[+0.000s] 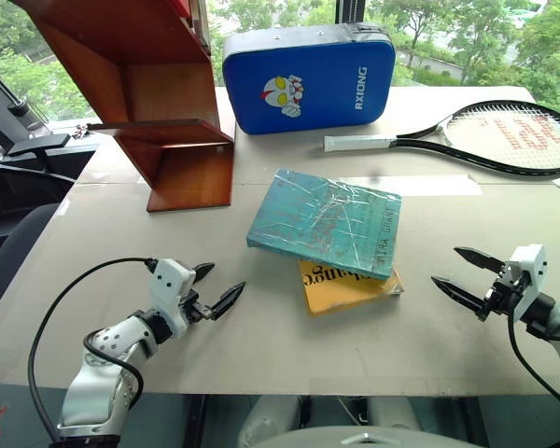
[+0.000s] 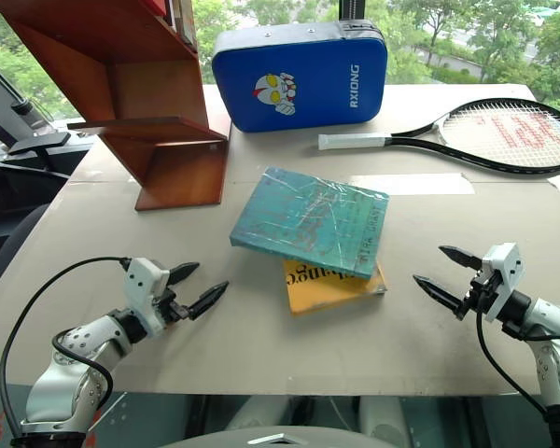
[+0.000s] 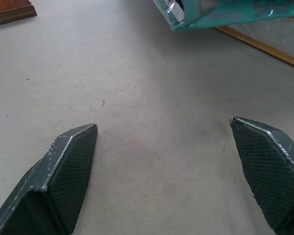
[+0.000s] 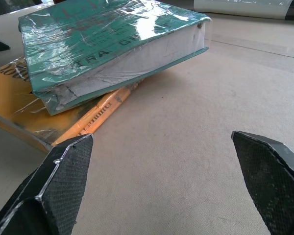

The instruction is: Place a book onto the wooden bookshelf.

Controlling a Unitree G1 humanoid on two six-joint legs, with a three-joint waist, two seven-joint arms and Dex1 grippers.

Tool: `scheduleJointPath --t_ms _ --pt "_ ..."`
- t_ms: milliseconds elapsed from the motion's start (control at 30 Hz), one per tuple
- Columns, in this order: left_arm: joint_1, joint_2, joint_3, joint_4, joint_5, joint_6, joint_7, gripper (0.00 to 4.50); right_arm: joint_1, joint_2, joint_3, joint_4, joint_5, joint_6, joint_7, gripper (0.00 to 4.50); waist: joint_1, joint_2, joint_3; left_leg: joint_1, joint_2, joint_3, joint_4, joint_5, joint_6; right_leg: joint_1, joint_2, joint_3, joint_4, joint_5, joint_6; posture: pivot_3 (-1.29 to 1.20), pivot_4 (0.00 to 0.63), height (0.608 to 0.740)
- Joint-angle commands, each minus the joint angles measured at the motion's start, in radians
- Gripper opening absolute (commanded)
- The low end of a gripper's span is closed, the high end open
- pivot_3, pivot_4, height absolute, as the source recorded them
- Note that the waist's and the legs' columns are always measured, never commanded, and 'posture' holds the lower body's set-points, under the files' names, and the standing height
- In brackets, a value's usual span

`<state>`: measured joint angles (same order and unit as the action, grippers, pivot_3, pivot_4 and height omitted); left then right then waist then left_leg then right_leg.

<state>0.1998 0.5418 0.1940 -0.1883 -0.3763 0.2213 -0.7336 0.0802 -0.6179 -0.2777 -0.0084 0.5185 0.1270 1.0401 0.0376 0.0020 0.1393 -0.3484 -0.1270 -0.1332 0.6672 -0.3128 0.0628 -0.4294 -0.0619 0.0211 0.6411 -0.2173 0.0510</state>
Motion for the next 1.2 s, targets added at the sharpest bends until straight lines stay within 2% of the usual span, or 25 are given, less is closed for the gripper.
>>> scheduleJointPath --t_ms 33,967,1100,1200 --pt "0.023 -0.003 0.0 -0.031 -0.006 0.02 0.01 4.46 -0.005 -0.011 -0.028 -0.008 0.014 -0.02 0.011 4.5 0.0 0.0 0.0 0.0 0.0 0.0 0.0 0.0 0.0 0.0 0.0 0.0 0.0 0.0 0.0 0.0 0.15 0.74" --pt "0.036 -0.011 0.007 -0.089 -0.038 0.034 -0.003 4.46 -0.024 -0.019 -0.028 -0.01 0.014 -0.016 0.01 4.5 0.0 0.0 0.0 0.0 0.0 0.0 0.0 0.0 0.0 0.0 0.0 0.0 0.0 0.0 0.0 0.0 0.15 0.74" --pt "0.003 0.073 0.022 -0.08 -0.039 -0.024 -0.126 4.46 -0.061 -0.031 -0.028 -0.002 0.014 -0.01 0.011 4.5 0.0 -0.001 0.001 0.0 0.0 0.0 0.0 0.0 0.0 0.0 0.0 0.0 0.0 0.0 0.0 0.0 0.15 0.74" --pt "-0.092 0.205 0.071 -0.079 -0.116 0.01 -0.265 4.46 -0.146 -0.038 -0.013 0.045 -0.025 -0.012 -0.034 4.5 0.0 -0.001 0.001 0.0 0.0 0.0 0.0 0.0 0.0 0.0 0.0 -0.001 0.0 0.0 0.0 0.0 0.15 0.74"
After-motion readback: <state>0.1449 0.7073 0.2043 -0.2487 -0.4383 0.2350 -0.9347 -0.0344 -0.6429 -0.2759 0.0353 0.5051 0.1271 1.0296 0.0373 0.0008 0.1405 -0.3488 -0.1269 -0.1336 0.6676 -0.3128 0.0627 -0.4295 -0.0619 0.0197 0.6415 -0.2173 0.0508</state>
